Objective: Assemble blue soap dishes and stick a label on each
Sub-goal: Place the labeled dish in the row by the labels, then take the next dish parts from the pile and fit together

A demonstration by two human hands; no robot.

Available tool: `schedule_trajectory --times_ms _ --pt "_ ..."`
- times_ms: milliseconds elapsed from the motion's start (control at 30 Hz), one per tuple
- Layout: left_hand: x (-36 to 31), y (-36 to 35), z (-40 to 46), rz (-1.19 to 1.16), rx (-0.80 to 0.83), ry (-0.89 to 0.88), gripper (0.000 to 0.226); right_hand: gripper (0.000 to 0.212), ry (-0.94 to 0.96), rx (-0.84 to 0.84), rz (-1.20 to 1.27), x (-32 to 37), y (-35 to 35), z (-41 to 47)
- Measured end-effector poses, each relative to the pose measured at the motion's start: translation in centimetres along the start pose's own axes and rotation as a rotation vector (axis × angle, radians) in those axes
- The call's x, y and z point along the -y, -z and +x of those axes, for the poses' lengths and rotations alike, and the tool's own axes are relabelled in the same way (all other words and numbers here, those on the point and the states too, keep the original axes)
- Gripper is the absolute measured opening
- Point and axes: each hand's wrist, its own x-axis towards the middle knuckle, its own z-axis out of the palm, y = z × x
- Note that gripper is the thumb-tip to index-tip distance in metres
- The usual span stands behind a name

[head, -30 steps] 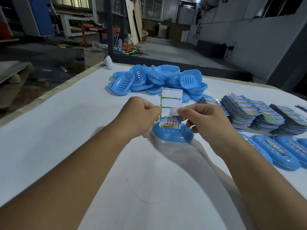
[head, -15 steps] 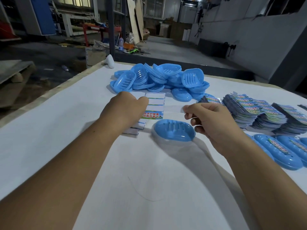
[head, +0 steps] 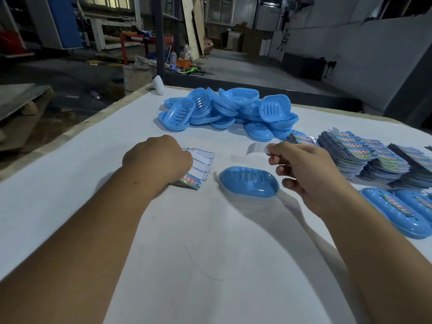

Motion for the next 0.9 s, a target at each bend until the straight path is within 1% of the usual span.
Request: schedule_trajectory --times_ms 167,233,267,300,333,367,433,500,600,800,900 --pt "0.3 0.3 -0.4 0.119 -0.022 -0.003 0.026 0.024 0.002 -0.002 -0.024 -0.1 -0.1 0.0" --pt "0.3 0.3 -0.5 0.136 -0.065 -0.014 0.024 0.023 0.014 -0.003 -0.037 -0.2 -0.2 0.0" --pt "0.3 0.4 -0.6 0.103 -0.109 -0.035 0.024 0.019 0.028 -0.006 -0.049 -0.2 -0.3 0.0" --pt "0.1 0.4 -0.7 0.012 -0.160 -0.071 0.023 0.015 0.052 -0.014 -0.066 -0.2 -0.4 -0.1" --pt "-0.3 0.5 -0.9 -0.135 -0.194 -0.123 0.020 0.016 0.087 -0.027 -0.093 -0.2 -0.6 -0.1" --pt "-0.9 0.5 -1.2 -0.319 -0.193 -0.186 0.018 0.019 0.133 -0.045 -0.131 -0.3 -0.7 -0.2" --pt "-2.3 0.3 -2.1 -0.655 -0.097 -0.323 0.012 0.022 0.252 -0.073 -0.212 -0.5 -1.1 -0.3" --pt "-3.6 -0.1 -3.2 -0.817 0.011 -0.426 0.012 0.020 0.361 -0.069 -0.259 -0.6 -1.4 -0.6" --pt "-4.2 -1.0 -3.7 -0.917 0.080 -0.474 0.014 0.018 0.427 -0.061 -0.294 -0.7 -1.6 -0.6" --pt "-4.1 -1.4 -3.3 -0.999 0.164 -0.420 0.005 0.017 0.423 -0.028 -0.276 -0.6 -1.6 -0.6" --pt "-4.1 -1.5 -3.2 -1.005 0.184 -0.418 0.006 0.014 0.439 0.007 -0.280 -0.6 -1.4 -0.7"
